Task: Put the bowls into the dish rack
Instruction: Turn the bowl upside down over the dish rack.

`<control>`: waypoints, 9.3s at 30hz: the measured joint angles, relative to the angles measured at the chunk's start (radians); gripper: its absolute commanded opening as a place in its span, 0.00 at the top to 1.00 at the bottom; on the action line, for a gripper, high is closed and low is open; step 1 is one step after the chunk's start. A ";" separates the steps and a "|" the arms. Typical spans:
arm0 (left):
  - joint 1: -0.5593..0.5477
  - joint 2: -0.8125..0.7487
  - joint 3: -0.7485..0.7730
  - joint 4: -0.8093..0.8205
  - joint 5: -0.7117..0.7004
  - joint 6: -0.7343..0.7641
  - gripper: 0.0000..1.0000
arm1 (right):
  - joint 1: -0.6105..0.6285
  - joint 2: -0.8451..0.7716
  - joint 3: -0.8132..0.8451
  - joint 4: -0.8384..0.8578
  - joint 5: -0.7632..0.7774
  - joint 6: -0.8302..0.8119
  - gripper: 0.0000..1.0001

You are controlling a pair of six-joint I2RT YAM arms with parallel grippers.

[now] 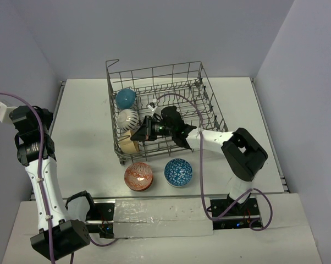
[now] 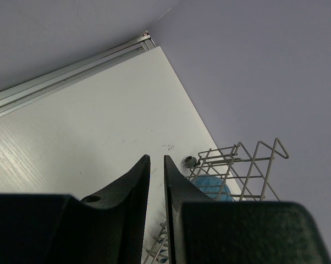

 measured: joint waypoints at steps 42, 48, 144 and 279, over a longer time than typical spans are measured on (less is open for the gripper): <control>-0.008 0.009 0.000 0.000 0.000 0.004 0.78 | -0.031 -0.072 0.071 -0.314 0.114 -0.196 0.65; -0.008 0.009 0.000 0.000 0.001 0.004 0.78 | -0.046 -0.072 0.071 -0.382 0.152 -0.229 0.64; -0.020 0.013 0.000 0.000 0.013 0.004 0.78 | 0.079 0.043 0.196 -0.335 0.099 -0.206 1.00; -0.066 0.026 0.000 0.000 0.012 0.008 0.78 | -0.042 -0.056 0.017 -0.151 0.197 -0.056 0.69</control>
